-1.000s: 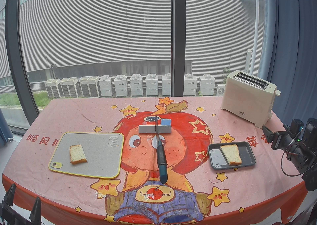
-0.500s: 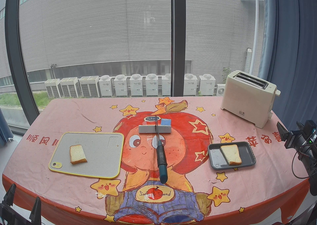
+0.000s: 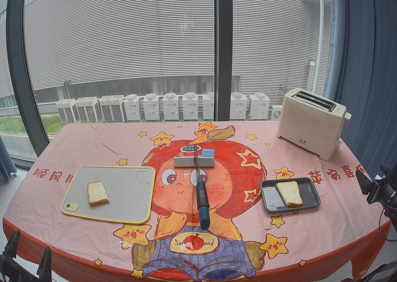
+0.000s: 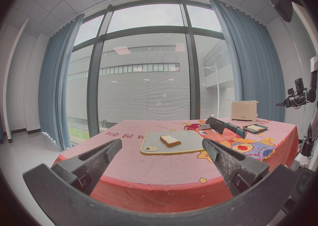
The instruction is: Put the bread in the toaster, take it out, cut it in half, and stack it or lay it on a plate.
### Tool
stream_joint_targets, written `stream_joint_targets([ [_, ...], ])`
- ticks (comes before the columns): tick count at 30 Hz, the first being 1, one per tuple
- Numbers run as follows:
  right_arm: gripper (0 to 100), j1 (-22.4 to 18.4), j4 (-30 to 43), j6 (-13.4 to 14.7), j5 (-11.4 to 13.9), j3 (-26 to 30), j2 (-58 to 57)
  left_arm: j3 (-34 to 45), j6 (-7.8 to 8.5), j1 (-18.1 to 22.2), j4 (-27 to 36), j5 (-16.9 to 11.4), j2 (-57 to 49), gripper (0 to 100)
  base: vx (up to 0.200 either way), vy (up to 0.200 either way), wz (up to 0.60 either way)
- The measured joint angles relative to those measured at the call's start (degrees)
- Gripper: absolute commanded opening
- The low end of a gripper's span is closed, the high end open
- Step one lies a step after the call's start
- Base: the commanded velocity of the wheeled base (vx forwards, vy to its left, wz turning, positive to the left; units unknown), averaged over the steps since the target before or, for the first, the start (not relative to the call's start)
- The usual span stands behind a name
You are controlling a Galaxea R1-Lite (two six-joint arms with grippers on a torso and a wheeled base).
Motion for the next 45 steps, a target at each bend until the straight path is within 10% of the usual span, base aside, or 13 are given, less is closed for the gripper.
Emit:
stream_joint_targets([
  [27, 100, 2.54, 48.99, -0.82, 0.09, -5.6, -45.96, 0.0, 0.0, 0.0, 0.0, 0.0, 0.0, 100, 0.0, 0.0, 0.0],
  [45, 100, 4.62, 58.04, -2.16, 0.09, -6.67, -58.05, 0.02, 0.0, 0.0, 0.0, 0.0, 0.0, 100, 0.0, 0.0, 0.0],
])
